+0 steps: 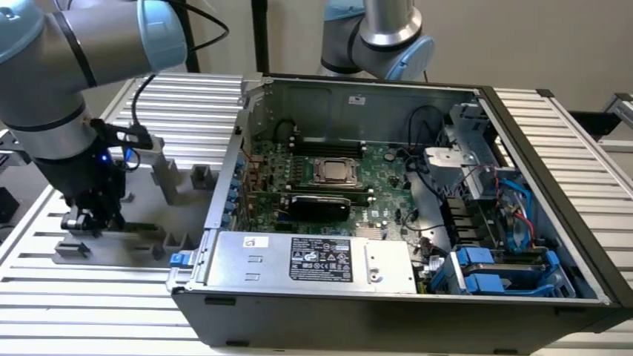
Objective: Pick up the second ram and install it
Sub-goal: 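Pick up the second ram and move it above second insertion slot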
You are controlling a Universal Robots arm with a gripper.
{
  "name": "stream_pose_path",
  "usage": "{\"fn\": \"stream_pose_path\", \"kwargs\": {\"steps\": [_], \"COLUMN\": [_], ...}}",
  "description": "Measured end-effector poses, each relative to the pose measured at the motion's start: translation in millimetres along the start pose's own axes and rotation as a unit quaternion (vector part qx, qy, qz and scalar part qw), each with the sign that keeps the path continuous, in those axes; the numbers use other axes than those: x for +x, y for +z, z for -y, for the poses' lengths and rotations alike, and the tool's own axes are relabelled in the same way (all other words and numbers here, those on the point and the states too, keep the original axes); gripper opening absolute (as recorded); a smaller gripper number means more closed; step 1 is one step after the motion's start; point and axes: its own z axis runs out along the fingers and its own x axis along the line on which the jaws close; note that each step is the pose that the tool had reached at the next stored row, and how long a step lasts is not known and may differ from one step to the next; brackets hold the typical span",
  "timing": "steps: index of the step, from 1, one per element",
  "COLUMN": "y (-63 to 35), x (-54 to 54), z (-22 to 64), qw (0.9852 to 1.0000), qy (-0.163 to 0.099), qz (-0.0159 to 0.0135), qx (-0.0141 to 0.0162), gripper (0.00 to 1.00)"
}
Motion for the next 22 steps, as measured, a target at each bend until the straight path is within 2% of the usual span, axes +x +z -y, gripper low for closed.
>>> {"fn": "stream_pose_path", "kwargs": {"steps": [4, 22], "y": [-12.7, -94.6], "x": [0.0, -0.3], "z": [-0.6, -1.9], "qw": [1.0, 1.0], "qy": [0.0, 0.0], "qz": [0.0, 0.0], "qx": [0.0, 0.0], "gripper": [0.0, 0.0]}}
